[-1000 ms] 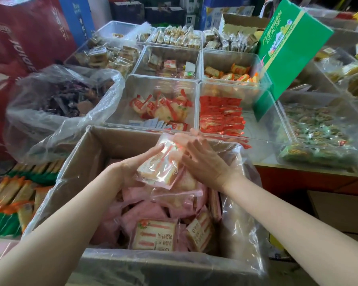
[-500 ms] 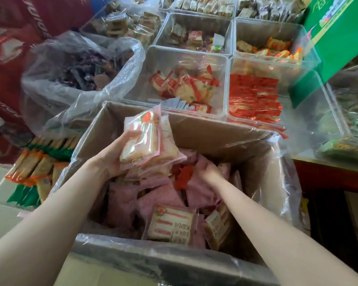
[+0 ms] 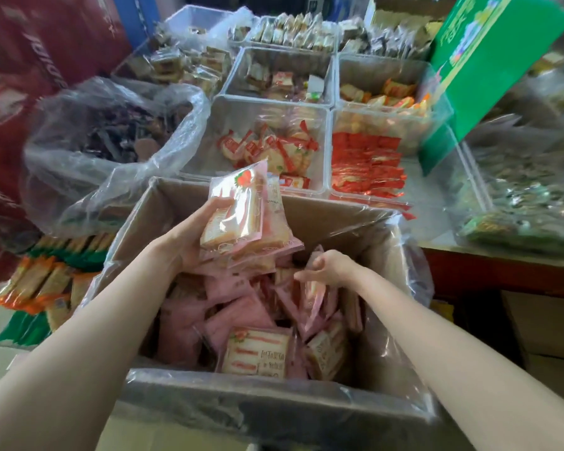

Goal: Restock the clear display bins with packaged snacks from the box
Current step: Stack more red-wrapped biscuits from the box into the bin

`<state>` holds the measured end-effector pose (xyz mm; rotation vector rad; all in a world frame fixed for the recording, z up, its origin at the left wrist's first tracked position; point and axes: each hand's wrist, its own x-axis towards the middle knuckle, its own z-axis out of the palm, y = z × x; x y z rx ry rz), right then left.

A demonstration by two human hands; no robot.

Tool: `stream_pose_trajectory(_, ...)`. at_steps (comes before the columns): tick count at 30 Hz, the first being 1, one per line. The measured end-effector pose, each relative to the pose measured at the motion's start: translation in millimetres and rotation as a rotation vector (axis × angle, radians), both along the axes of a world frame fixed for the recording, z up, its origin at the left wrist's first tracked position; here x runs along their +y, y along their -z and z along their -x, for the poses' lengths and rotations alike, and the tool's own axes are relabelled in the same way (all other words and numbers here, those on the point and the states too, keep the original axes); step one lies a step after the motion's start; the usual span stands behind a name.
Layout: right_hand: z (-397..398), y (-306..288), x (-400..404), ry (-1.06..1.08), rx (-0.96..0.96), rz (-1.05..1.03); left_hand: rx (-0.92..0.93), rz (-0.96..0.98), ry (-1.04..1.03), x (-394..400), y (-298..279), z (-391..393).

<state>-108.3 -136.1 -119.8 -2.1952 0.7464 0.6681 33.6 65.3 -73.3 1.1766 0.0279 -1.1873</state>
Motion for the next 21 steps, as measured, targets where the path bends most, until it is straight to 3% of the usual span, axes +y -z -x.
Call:
stream_pose_trajectory(3,10,-40,-8,0.25,-0.296,-0.022,-0.109,-0.012,0.033,-21,-21,11)
stream_pose_trajectory(7,25,-91,-34,0.382,-0.56,0.129,-0.176,-0.035,0.046,-45,-44,30)
stream_pose_trajectory(9,41,-120,-57,0.648,-0.761,0.057,-0.181,-0.031,0.049,-61,-56,43)
stream_pose_trajectory(10,52,-133,-72,0.809,-0.841,-0.091,-0.178,-0.011,0.053,-73,-63,52)
stream_pose_trajectory(12,77,-159,-101,0.969,-0.96,-0.611,-0.179,0.024,0.074,-101,-76,73)
stream_pose_trajectory(13,92,-169,-114,0.959,-0.998,-0.86,-0.192,0.019,0.094,-118,-83,86)
stream_pose_trajectory(15,121,-185,-135,0.881,-1.016,-1.093,-0.237,-0.01,0.124,-158,-96,117)
stream_pose_trajectory(16,134,-189,-146,0.84,-1.006,-1.112,-0.244,-0.015,0.14,-179,-102,134)
stream_pose_trajectory(21,199,-182,-215,0.852,-0.897,-0.659,-0.237,0.063,0.307,-305,-101,214)
